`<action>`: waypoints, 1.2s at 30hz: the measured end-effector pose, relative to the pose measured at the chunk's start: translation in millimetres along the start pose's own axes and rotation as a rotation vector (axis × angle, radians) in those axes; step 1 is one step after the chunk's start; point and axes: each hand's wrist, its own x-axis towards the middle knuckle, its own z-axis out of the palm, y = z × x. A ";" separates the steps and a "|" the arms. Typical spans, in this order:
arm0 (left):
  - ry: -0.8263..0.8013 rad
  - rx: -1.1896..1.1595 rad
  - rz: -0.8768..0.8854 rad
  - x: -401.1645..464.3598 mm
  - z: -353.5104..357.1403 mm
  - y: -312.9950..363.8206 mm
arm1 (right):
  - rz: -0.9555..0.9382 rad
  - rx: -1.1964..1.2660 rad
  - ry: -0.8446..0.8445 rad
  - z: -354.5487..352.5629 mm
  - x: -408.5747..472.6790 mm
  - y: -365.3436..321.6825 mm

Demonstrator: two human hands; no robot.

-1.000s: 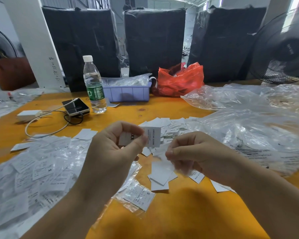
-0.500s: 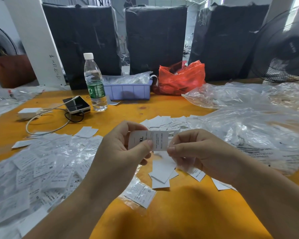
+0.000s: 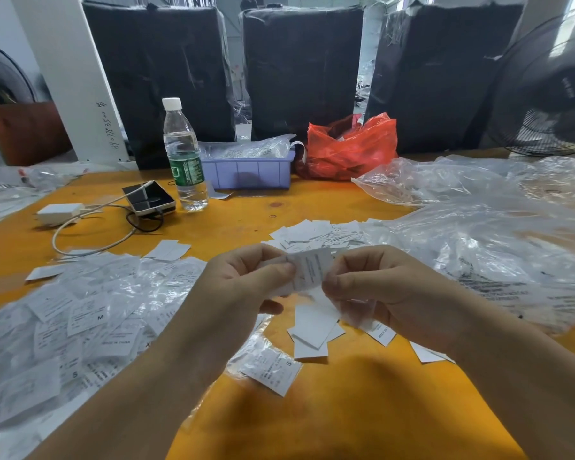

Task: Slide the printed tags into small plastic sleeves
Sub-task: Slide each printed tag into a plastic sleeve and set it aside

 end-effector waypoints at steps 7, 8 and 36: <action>-0.184 0.101 -0.023 -1.4 3.0 -5.9 | -0.002 -0.007 0.017 -1.3 1.2 1.9; -0.200 0.086 -0.033 -1.9 3.3 -6.3 | -0.002 -0.008 0.013 -0.4 1.1 1.6; 0.105 -0.093 0.108 -5.1 7.6 -3.0 | 0.042 0.025 0.016 6.6 -1.7 -3.3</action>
